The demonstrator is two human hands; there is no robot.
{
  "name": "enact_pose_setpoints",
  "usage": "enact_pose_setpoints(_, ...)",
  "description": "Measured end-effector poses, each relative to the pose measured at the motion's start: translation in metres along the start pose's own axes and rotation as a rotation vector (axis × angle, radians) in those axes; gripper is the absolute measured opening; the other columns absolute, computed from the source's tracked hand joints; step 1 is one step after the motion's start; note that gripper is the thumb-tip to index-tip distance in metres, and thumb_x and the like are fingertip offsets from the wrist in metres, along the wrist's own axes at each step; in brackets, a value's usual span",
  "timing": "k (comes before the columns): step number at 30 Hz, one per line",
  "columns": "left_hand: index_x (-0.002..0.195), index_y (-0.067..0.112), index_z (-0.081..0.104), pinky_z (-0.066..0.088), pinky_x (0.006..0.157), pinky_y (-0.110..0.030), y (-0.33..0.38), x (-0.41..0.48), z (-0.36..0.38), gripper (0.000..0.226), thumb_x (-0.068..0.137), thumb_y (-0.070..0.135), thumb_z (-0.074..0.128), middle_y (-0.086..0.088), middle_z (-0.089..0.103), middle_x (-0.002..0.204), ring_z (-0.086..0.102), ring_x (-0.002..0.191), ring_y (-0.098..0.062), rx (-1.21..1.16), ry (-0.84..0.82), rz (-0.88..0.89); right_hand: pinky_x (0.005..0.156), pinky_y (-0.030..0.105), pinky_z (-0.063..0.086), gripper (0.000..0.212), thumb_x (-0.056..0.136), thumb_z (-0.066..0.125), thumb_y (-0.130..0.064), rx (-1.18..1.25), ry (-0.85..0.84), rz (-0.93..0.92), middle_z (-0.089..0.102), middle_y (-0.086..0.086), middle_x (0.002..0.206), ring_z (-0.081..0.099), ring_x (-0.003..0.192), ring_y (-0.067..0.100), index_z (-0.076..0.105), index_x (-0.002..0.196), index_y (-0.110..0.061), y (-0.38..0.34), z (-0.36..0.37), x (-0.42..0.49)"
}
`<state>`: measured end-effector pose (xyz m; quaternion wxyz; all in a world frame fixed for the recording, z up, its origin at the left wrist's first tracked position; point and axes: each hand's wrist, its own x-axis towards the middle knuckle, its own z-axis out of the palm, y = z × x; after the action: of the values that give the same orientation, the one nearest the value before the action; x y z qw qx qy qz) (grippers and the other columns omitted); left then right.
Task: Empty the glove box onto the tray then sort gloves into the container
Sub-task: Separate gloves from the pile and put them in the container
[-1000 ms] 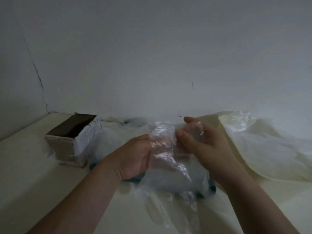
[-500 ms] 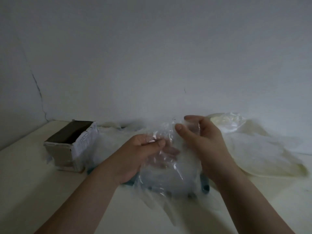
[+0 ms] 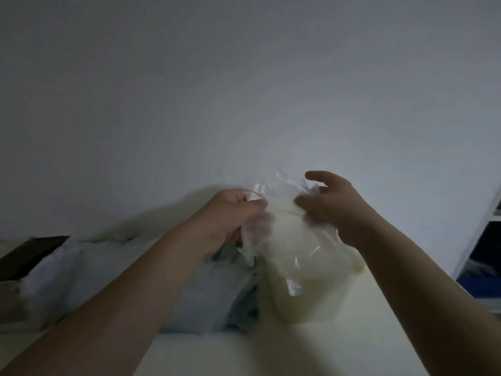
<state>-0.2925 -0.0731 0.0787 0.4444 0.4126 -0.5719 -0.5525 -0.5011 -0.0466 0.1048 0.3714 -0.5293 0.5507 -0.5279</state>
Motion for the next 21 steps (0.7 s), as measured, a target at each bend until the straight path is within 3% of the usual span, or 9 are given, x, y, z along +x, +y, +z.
enact_pose_setpoints(2, 0.086, 0.010, 0.067, 0.053, 0.050, -0.028, -0.010, 0.017, 0.008, 0.011, 0.095, 0.010, 0.072, -0.013, 0.071, 0.076, 0.068, 0.058, -0.022, 0.168, 0.029, -0.024, 0.066, 0.038, 0.061, 0.062, 0.087, 0.071, 0.004, -0.114, 0.061, -0.004, 0.068, 0.017, 0.109, 0.067, 0.066, 0.025, 0.054, 0.143, -0.014, 0.013, -0.014, 0.021)
enact_pose_setpoints(4, 0.080, 0.011, 0.067, 0.051, 0.047, -0.027, -0.020, 0.030, 0.015, 0.016, 0.093, 0.004, 0.071, -0.018, 0.070, 0.076, 0.066, 0.053, -0.023, 0.272, 0.057, -0.060, 0.091, 0.042, 0.059, 0.070, 0.088, 0.071, -0.006, -0.315, 0.069, 0.025, 0.065, 0.015, 0.122, 0.070, 0.096, 0.029, 0.044, 0.152, -0.014, 0.024, -0.021, 0.035)
enact_pose_setpoints(6, 0.082, 0.009, 0.068, 0.049, 0.043, -0.026, -0.026, 0.039, 0.021, 0.016, 0.095, 0.000, 0.066, -0.023, 0.073, 0.081, 0.063, 0.046, -0.021, 0.381, 0.088, -0.086, 0.105, 0.040, 0.050, 0.079, 0.090, 0.070, -0.018, -0.617, 0.111, -0.014, 0.052, 0.014, 0.144, 0.057, 0.127, 0.031, 0.031, 0.159, -0.014, 0.030, -0.023, 0.038)
enact_pose_setpoints(8, 0.089, 0.004, 0.071, 0.044, 0.040, -0.022, -0.028, 0.046, 0.027, 0.009, 0.095, -0.001, 0.067, -0.020, 0.071, 0.074, 0.060, 0.039, -0.016, 0.429, 0.103, -0.093, 0.110, 0.043, 0.043, 0.077, 0.094, 0.066, -0.028, -0.842, 0.154, -0.208, 0.041, 0.009, 0.155, 0.043, 0.141, 0.030, 0.028, 0.160, -0.017, 0.032, -0.021, 0.031)
enact_pose_setpoints(11, 0.094, 0.002, 0.075, 0.047, 0.044, -0.023, -0.030, 0.049, 0.031, 0.010, 0.089, 0.008, 0.079, -0.016, 0.073, 0.076, 0.062, 0.044, -0.014, 0.468, 0.110, -0.062, 0.121, 0.045, 0.029, 0.066, 0.096, 0.061, -0.042, -0.986, -0.114, -0.346, 0.032, 0.005, 0.164, 0.025, 0.153, 0.028, 0.037, 0.156, -0.027, 0.028, -0.010, 0.016)
enact_pose_setpoints(14, 0.093, 0.014, 0.074, 0.054, 0.050, -0.024, -0.035, 0.048, 0.026, 0.015, 0.086, 0.023, 0.084, -0.006, 0.075, 0.089, 0.072, 0.068, -0.019, 0.530, 0.216, 0.019, 0.123, 0.049, 0.024, 0.065, 0.101, 0.055, -0.046, -1.118, -0.446, -0.166, 0.024, 0.003, 0.168, 0.022, 0.154, 0.032, 0.029, 0.160, -0.034, 0.034, 0.012, 0.012)
enact_pose_setpoints(16, 0.092, 0.021, 0.073, 0.052, 0.049, -0.022, -0.036, 0.040, 0.015, 0.011, 0.089, 0.028, 0.080, 0.002, 0.073, 0.090, 0.071, 0.072, -0.016, 0.565, 0.281, 0.080, 0.122, 0.052, 0.029, 0.067, 0.101, 0.051, -0.049, -1.137, -0.502, -0.073, 0.023, 0.003, 0.168, 0.028, 0.152, 0.035, 0.023, 0.161, -0.038, 0.047, 0.024, 0.022)
enact_pose_setpoints(18, 0.090, 0.020, 0.073, 0.048, 0.047, -0.019, -0.041, 0.027, -0.004, 0.009, 0.092, 0.028, 0.077, 0.003, 0.074, 0.083, 0.069, 0.060, -0.010, 0.604, 0.275, 0.095, 0.118, 0.056, 0.034, 0.063, 0.098, 0.048, -0.055, -1.199, -0.540, -0.027, 0.033, 0.004, 0.164, 0.039, 0.145, 0.036, 0.034, 0.156, -0.038, 0.065, 0.037, 0.030)
enact_pose_setpoints(21, 0.085, 0.019, 0.074, 0.051, 0.048, -0.024, -0.057, 0.002, -0.038, 0.012, 0.091, 0.029, 0.078, 0.002, 0.075, 0.071, 0.067, 0.054, -0.008, 0.704, 0.171, 0.018, 0.108, 0.050, 0.044, 0.051, 0.095, 0.047, -0.052, -1.289, -0.602, 0.038, 0.060, 0.005, 0.137, 0.056, 0.121, 0.028, 0.057, 0.137, -0.025, 0.089, 0.051, 0.036)
